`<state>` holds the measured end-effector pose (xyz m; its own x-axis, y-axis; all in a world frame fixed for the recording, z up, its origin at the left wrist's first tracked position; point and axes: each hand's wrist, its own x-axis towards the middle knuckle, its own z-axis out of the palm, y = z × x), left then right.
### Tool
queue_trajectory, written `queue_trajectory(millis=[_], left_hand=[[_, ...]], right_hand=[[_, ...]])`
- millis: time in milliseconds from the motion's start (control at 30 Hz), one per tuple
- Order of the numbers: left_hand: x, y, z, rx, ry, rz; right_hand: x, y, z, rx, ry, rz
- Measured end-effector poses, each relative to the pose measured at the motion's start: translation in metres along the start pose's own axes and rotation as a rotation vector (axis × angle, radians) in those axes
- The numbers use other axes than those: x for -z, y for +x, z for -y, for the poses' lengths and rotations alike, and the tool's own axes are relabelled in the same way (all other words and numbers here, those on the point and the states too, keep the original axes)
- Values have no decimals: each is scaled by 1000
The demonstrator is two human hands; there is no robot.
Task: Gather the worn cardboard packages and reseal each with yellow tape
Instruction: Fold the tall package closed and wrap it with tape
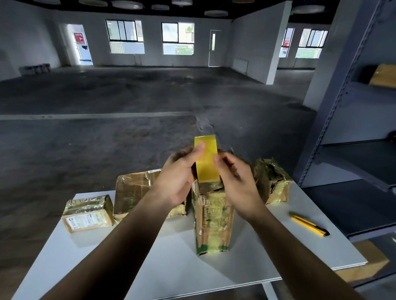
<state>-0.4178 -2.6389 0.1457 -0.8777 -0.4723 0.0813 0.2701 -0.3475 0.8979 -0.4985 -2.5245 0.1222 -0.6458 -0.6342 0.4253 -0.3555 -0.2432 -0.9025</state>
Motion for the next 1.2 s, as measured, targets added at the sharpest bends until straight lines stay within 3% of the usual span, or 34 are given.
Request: queue_trajectory(millis=[100,267,533,767,1000,1200], left_hand=[[-2,-2,7,-106,67,43],[-3,-4,14,-257,225,121],[-6,-5,10,-257,47,11],[-8,-6,3,-125,-37,-37],[-4,0,1,-41,-47,-133],[-2,-1,9,-112,9,-32]], right_hand=[[-7,7,7,-96,98,-182],[-9,22,10,-260,227,-313],[-4,14,10,-7,70,-98],[3,7,6,64,-88,44],[4,2,11,88,-257,30],[-4,4,16,-27,-92,-157]])
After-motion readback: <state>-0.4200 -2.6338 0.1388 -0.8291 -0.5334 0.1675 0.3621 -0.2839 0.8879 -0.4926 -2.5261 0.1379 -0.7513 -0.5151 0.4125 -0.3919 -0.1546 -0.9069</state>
